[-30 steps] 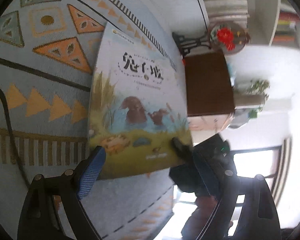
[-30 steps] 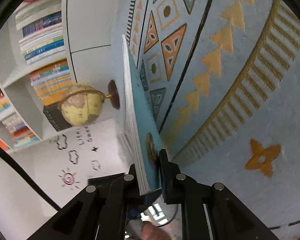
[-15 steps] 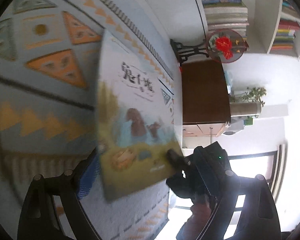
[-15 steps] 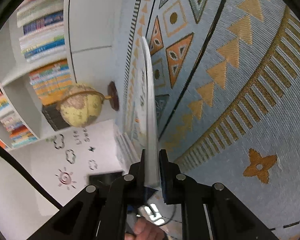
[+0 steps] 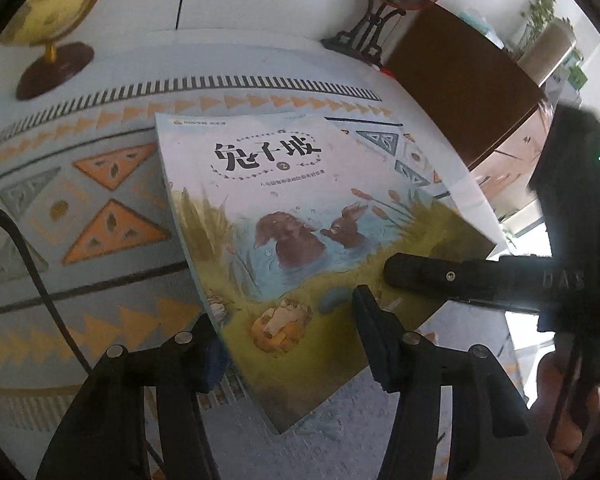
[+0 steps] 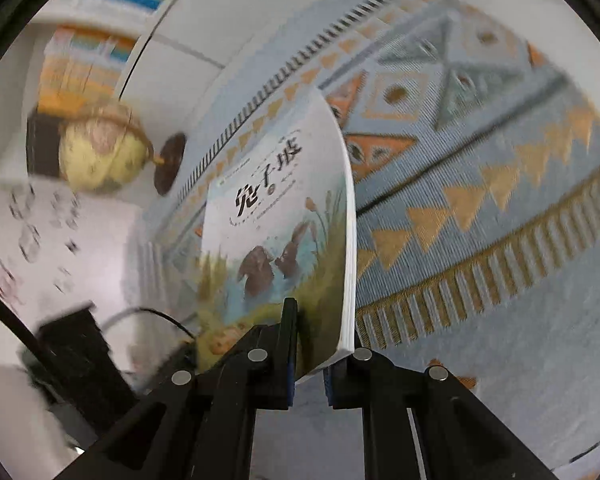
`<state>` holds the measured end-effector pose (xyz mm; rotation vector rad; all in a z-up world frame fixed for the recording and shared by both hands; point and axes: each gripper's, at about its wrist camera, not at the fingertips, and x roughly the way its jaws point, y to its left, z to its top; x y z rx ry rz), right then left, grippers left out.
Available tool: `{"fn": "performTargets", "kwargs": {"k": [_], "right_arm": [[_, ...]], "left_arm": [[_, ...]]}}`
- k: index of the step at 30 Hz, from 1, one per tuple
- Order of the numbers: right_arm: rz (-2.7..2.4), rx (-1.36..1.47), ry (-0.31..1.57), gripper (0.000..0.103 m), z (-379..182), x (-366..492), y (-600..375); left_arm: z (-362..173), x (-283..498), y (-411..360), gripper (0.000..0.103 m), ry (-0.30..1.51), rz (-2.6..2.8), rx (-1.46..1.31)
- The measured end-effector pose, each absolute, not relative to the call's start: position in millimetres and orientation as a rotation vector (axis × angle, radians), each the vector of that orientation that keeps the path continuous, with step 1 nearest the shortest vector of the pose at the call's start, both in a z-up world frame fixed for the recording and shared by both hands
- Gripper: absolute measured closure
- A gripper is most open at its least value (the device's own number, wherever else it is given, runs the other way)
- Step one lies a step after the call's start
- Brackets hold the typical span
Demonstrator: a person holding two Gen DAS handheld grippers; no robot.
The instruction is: Organize books
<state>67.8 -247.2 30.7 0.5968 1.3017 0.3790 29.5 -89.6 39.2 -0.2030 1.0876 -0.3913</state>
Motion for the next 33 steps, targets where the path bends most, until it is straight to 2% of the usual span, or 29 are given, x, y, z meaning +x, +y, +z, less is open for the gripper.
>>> {"fn": "performTargets", "kwargs": {"k": [5,23,33], "right_arm": [[0.410,0.294,1.227,0.091,49.0,60.6,-215.3],[0.715,0.035,1.061,0.090,91.6,25.7,-181.7],[0.863,0.002,0.901,0.089,155.1,12.0,-133.5]], "left_arm": [[52.9,19.9,-97.7,0.051,1.030,-0.360,-0.096],[110.8,-33.2,-76.7,0.051,0.879,-0.131,-0.036],[176.6,-56.3,-21.6,0.051,0.738,0.013,-0.013]]}}
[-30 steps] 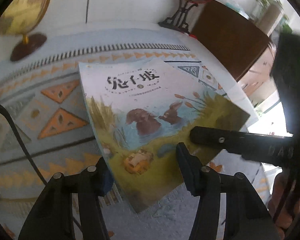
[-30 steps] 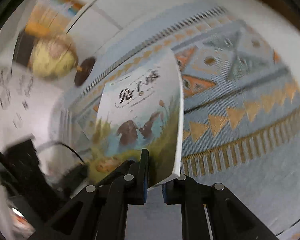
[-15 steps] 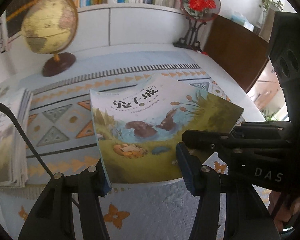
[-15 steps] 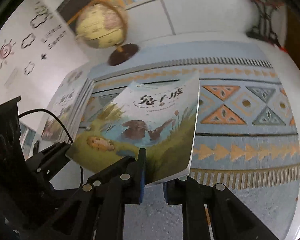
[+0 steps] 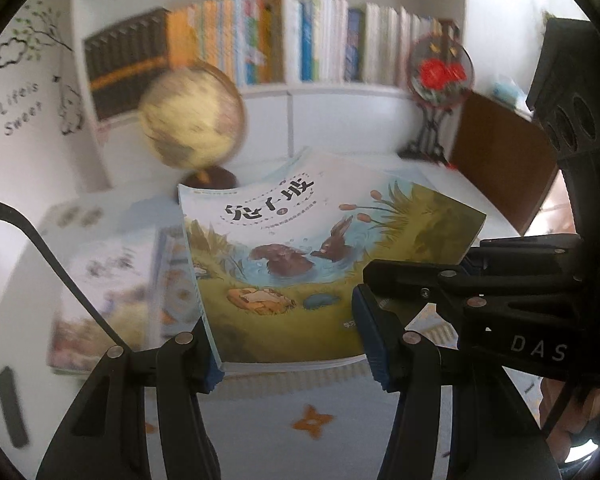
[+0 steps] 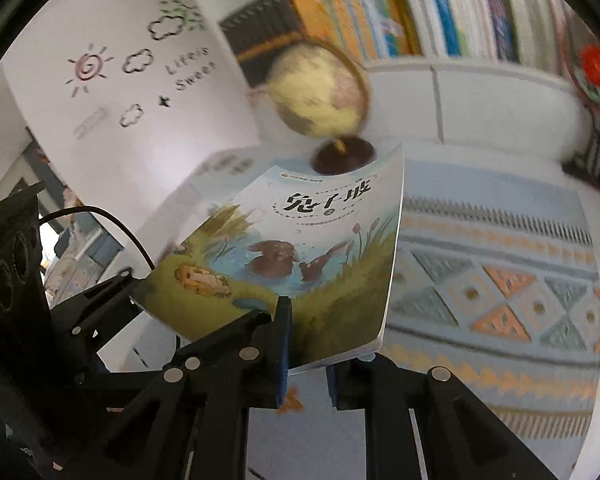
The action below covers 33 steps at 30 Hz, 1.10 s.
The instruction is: Organize books
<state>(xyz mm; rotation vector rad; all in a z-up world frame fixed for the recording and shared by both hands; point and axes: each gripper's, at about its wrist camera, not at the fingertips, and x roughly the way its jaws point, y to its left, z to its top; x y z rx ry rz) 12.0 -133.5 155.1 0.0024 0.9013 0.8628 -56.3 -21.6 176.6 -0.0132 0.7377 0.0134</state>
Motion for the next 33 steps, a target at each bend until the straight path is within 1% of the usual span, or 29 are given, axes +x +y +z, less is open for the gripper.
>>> {"fn": "performTargets", "kwargs": {"k": [3,8,17,23,33], "right_arm": [[0.894,-0.007,0.857,0.089,171.7,9.5,-98.4],[0.910,-0.007,0.819,0.089,181.5,1.7,-28.4],[0.857,-0.006,0.840,0.089,162.7,-18.2,88.9],[0.785,0.001,0.894,0.089,142.1,-16.8,132.0],[0.701,0.020,0.963,0.089,111.6,-4.0,148.3]], "left_arm": [[188.8,-60.1,11.3,0.051,0.709,0.046,-0.001],[194.5,-66.7,79.0,0.051,0.680,0.065,0.025],[167.6,-71.1,196.9,0.051,0.722,0.011,0.020],[142.9,-59.3,233.8,0.051,0.755,-0.056,-0.015],[111.9,-49.4,245.5,0.051,0.811,-0.083,-0.053]]}}
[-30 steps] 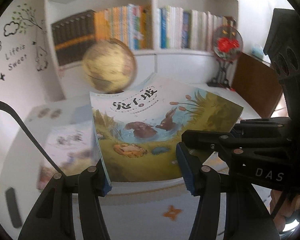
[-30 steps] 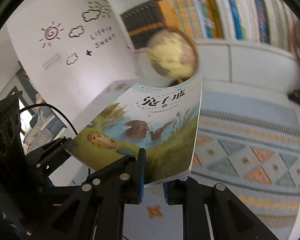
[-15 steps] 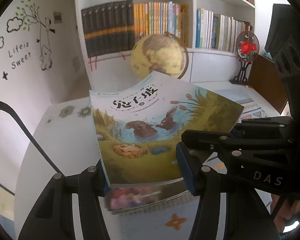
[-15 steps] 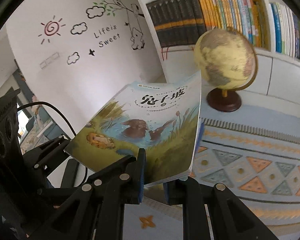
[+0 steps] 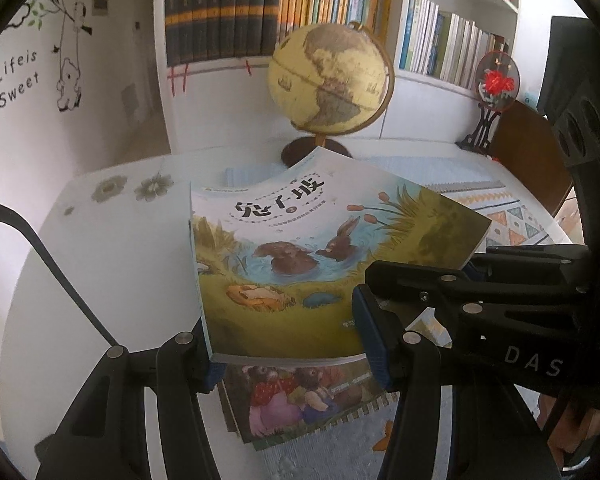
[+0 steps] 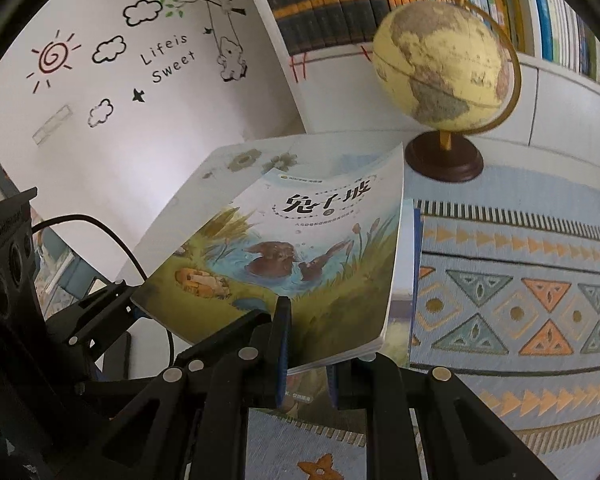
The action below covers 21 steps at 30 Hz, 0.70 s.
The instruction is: Organize books
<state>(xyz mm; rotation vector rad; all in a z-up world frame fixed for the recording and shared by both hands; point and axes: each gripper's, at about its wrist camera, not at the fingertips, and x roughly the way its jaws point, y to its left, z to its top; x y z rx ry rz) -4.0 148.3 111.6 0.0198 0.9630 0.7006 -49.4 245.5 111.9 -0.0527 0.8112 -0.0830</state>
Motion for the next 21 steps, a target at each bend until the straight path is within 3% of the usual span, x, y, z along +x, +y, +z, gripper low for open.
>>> {"fn": "performTargets", "kwargs": {"k": [7,13,15,17,21], "right_arm": [[0.696,0.026,1.039,0.086,84.0,-0.4,152.1],[0.701,0.067,1.151,0.081,63.9,4.7,150.9],[0.713,0.069,1.170,0.072,60.5,4.6,149.9],[0.723,0.085,1.196,0.064,56.6,4.2,147.0],[0.734,0.112,1.233,0.052,58.1,-2.7,132.2]], "left_arm": [[84.3,-51.4,252.3,0.050,0.870,-0.088,-0.108],[68.5,-53.9,258.9,0.044,0.936,-0.066,-0.181],[69.7,-61.2,260.8,0.036,0.928,-0.043,-0.183],[69.9,-67.1,264.8,0.022,0.947,-0.020,-0.201],[69.0,-90.1,278.0,0.021,0.963,0.026,-0.288]]}}
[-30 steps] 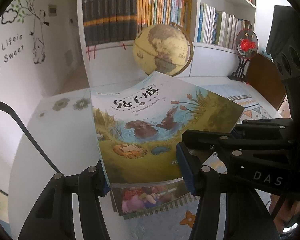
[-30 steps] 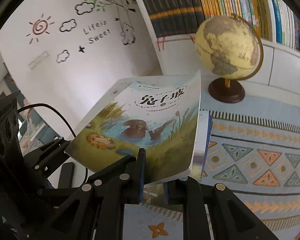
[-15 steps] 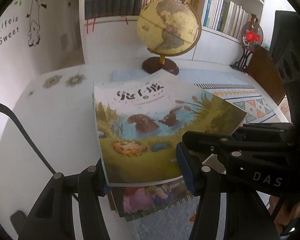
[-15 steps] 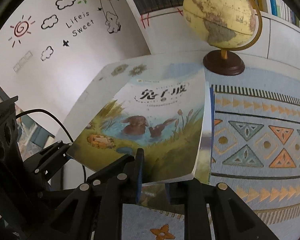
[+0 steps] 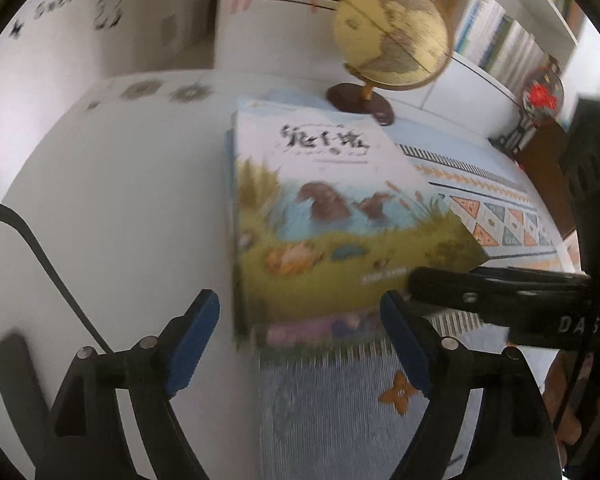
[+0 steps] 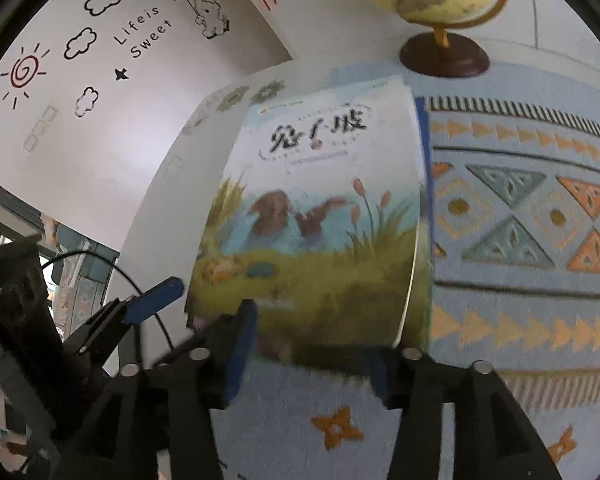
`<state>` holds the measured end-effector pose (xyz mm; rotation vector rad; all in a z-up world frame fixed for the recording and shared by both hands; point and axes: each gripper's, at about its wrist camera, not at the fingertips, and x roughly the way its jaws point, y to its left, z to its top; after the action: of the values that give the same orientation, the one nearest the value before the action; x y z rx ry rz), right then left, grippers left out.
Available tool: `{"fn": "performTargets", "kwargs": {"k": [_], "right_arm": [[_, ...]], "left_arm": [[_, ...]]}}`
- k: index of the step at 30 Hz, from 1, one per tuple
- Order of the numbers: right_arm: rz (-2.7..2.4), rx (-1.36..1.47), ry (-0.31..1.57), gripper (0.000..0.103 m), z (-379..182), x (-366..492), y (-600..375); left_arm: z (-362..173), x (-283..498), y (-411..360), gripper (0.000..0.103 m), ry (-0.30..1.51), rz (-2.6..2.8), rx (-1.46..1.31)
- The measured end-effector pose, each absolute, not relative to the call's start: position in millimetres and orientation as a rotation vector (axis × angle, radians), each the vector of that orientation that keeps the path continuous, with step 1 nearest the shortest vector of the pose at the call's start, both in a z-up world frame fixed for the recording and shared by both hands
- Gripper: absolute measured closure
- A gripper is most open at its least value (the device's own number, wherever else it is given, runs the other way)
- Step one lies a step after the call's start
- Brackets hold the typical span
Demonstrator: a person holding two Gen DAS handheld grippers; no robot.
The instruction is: Organize books
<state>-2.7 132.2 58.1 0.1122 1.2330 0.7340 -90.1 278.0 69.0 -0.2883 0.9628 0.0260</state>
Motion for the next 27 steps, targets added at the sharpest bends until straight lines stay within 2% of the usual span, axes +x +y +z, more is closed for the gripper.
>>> {"fn": "performTargets", "kwargs": {"k": [6,13,19,24,27], "right_arm": [[0.711,0.049,1.245,0.051,64.7,-40.2,92.2],[0.643,-0.021,1.181,0.051,84.9,-84.2,48.3],[0.542,-0.161,1.006,0.051,136.3,-130.0,11.5],[0.480,-0.228,0.802,0.049,195.1,-161.9,-10.0],[0.433,-0.228,0.707,0.034,230.3,-177.2,-20.3]], "left_arm": [[72.1,-136.0,270.6,0.022,0.976,0.113,-0.309],[105.5,-172.7,204.1,0.021,0.917,0.084,-0.277],[159.5,-205.6,158.6,0.021,0.771,0.104,-0.202],[233.8,-240.3,128.3,0.010,0.602,0.230,-0.076],[281.6,-257.2,117.2,0.000,0.524,0.286,-0.023]]}}
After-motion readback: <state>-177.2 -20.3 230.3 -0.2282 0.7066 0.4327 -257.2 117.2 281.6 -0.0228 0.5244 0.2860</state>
